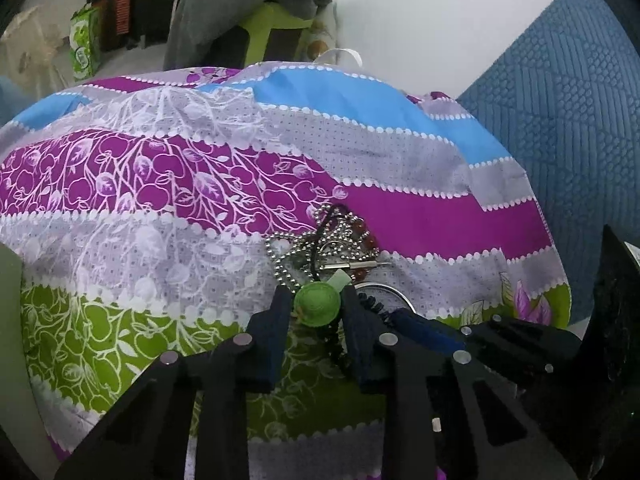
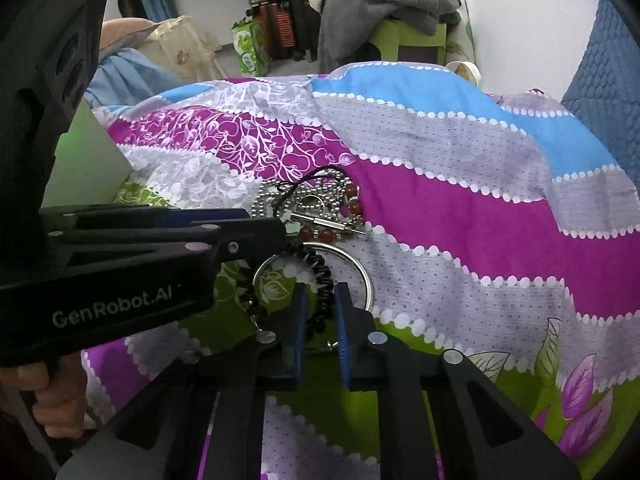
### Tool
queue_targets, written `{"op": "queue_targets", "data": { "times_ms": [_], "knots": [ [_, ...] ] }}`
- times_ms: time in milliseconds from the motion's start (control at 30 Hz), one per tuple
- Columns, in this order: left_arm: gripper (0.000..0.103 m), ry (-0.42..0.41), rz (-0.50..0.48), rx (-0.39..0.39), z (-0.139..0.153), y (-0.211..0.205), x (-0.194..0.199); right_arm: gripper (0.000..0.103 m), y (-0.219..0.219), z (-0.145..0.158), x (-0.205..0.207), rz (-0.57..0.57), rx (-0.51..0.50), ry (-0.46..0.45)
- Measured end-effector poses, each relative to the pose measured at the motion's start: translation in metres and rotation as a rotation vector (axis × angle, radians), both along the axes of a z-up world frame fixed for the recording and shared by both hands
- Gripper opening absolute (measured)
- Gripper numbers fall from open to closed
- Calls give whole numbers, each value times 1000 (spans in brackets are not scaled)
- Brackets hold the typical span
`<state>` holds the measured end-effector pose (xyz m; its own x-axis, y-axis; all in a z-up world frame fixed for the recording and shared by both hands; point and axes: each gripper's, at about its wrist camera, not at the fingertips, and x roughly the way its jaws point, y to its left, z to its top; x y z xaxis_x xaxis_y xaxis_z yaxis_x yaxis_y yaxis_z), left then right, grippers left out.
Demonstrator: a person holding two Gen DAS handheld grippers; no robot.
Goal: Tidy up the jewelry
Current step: 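Grasp the green round clip with the left tool while the right tool grasps the black coil hair tie, then carry the green clip in the left tool while the right tool carries the coil over the box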
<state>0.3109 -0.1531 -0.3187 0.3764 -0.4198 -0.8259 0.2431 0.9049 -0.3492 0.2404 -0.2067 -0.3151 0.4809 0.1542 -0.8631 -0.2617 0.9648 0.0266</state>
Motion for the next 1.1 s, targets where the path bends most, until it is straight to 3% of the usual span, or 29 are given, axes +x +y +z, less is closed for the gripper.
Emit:
{"op": "queue_targets", "data": {
  "times_ms": [267,400,733,1100],
  "knots": [
    [24,-32,22,18,14,7,-11,7,-10,5,3,-66,29,32],
    [24,-40,47,7,27,19,-17,7,-13,19,-2,-86,52,4],
    [24,-99,115,1,85,59,-37,7,-7,73,-14,-125,64,-75],
    [25,-195,168,24,164,107,-56,7,10,158,-23,-152,101,-217]
  ]
}}
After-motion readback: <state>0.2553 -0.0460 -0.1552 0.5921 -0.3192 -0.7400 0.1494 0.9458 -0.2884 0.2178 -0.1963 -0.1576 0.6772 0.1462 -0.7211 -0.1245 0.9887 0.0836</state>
